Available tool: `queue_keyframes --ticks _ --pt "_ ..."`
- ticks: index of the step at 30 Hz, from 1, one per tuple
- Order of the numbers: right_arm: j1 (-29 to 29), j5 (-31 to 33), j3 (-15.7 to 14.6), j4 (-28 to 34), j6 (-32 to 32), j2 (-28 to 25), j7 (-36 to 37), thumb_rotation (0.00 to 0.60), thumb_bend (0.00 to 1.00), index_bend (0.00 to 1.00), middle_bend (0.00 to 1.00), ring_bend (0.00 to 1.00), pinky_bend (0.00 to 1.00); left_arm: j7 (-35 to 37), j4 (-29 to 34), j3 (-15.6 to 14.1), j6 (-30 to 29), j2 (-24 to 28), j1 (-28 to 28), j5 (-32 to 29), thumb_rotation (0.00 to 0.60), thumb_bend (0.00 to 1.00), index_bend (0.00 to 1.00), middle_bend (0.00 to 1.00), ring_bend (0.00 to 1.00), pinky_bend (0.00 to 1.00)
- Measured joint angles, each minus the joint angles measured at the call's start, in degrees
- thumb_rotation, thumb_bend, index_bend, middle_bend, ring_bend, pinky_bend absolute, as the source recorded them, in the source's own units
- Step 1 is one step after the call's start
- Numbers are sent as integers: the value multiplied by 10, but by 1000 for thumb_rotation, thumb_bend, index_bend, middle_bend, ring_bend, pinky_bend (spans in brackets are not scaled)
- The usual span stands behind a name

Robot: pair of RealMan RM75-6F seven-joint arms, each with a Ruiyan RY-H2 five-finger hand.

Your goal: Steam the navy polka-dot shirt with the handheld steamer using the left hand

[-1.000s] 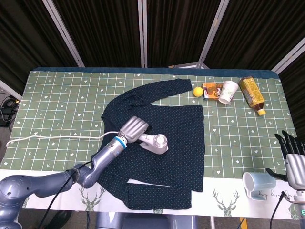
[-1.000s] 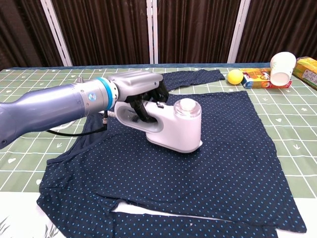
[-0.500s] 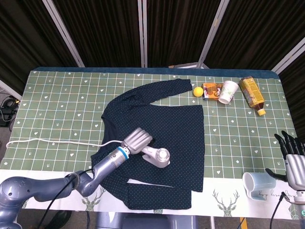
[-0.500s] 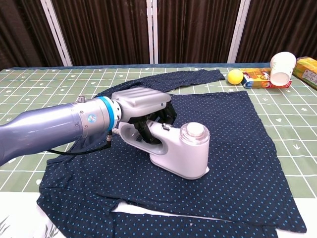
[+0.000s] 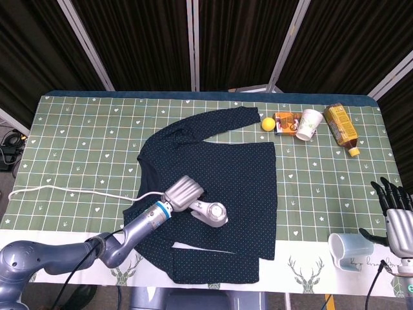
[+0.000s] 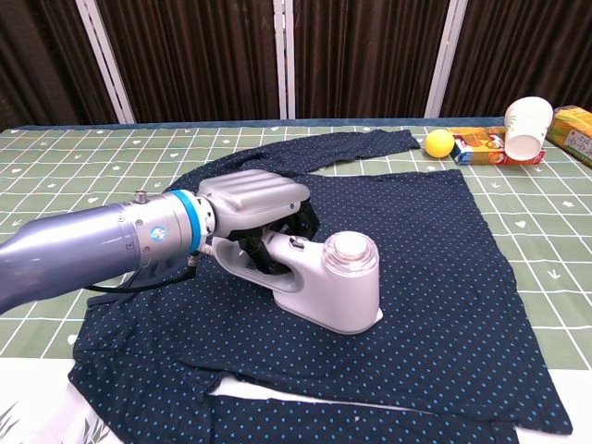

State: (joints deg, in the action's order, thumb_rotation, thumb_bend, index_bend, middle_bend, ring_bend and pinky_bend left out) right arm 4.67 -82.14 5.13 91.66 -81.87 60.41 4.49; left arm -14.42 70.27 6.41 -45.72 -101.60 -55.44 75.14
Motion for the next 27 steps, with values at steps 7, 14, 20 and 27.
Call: queue_keyframes --ticks 7,14,20,27 --pt "-1 -3 -1 2 -3 0 -2 600 0 0 0 0 0 2 -5 -5 -4 15 7 3 600 729 976 877 847 1000" --pt "-1 -6 -2 4 -6 0 -5 600 0 0 0 0 0 2 -6 -8 -5 41 15 3 600 728 976 877 847 1000" --pt "-1 -8 -3 6 -6 0 -7 600 0 0 0 0 0 5 -6 -10 -7 64 24 3 600 728 976 877 847 1000" --pt "0 -9 -4 8 -4 1 -12 600 0 0 0 0 0 14 -9 -12 -5 67 28 5 600 728 976 877 847 1000"
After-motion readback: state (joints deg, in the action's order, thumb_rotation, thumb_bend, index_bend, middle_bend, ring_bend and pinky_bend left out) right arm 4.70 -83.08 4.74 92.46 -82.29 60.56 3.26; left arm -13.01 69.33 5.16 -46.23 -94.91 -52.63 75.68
